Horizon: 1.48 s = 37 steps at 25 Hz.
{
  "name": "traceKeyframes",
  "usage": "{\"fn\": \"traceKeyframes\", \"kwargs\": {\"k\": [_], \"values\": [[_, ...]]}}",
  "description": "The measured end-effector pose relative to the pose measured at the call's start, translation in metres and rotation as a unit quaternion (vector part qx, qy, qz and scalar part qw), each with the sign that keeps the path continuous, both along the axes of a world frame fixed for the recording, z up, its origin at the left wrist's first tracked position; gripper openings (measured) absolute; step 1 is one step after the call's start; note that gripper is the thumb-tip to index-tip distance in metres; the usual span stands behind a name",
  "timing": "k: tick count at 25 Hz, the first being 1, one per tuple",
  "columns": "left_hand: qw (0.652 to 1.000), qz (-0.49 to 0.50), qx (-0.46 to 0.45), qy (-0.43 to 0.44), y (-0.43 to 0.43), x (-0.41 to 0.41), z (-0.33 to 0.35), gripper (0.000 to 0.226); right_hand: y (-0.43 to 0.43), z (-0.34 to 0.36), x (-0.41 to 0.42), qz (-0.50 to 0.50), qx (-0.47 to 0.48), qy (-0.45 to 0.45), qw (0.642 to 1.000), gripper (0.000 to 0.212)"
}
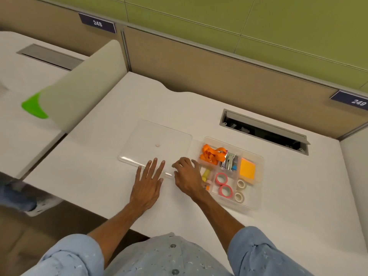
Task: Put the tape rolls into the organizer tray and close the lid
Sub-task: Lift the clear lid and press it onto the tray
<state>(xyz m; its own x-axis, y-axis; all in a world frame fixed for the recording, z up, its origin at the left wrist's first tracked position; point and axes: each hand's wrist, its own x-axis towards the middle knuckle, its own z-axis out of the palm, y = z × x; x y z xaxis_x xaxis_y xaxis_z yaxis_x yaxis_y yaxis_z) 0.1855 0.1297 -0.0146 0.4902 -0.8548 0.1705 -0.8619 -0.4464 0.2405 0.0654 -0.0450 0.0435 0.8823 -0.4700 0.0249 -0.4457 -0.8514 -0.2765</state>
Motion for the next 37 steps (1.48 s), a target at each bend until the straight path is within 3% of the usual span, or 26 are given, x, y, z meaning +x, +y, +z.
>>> {"fn": "traceKeyframes", "kwargs": {"k": [3, 10, 14, 19, 24, 28, 32, 35, 37], "values": [[1.0, -0.004, 0.024, 0.015, 0.025, 0.02, -0.016, 0.065, 0.017, -0.013, 0.017, 0.04, -0.009, 0.084, 0.996, 0.025], [0.997, -0.02, 0.059, 0.046, 0.04, 0.033, -0.025, 0.059, 0.027, -0.026, 0.022, 0.017, -0.04, 0.114, 0.992, 0.033], [0.998, -0.019, 0.046, 0.032, 0.038, 0.029, -0.021, 0.06, 0.03, -0.023, 0.019, 0.022, -0.063, 0.092, 0.994, 0.024], [1.0, -0.005, -0.02, -0.016, 0.023, 0.031, 0.007, 0.06, 0.031, 0.009, 0.019, 0.026, -0.053, -0.016, 0.998, 0.015], [0.987, 0.037, -0.135, -0.078, -0.013, 0.052, 0.066, 0.061, 0.023, 0.058, 0.025, -0.018, 0.033, -0.173, 0.984, 0.013], [0.977, 0.021, -0.176, -0.118, -0.048, 0.073, 0.115, 0.057, 0.002, 0.081, 0.022, -0.066, 0.153, -0.275, 0.947, 0.013], [0.97, 0.006, -0.203, -0.132, -0.068, 0.084, 0.161, 0.052, -0.035, 0.082, 0.02, -0.129, 0.271, -0.253, 0.92, 0.038], [0.963, -0.023, -0.227, -0.144, -0.08, 0.076, 0.19, 0.052, -0.05, 0.077, 0.011, -0.14, 0.323, -0.26, 0.899, 0.015], [0.958, -0.035, -0.238, -0.153, -0.089, 0.068, 0.2, 0.052, -0.053, 0.081, 0.002, -0.134, 0.361, -0.299, 0.873, 0.017]]}}
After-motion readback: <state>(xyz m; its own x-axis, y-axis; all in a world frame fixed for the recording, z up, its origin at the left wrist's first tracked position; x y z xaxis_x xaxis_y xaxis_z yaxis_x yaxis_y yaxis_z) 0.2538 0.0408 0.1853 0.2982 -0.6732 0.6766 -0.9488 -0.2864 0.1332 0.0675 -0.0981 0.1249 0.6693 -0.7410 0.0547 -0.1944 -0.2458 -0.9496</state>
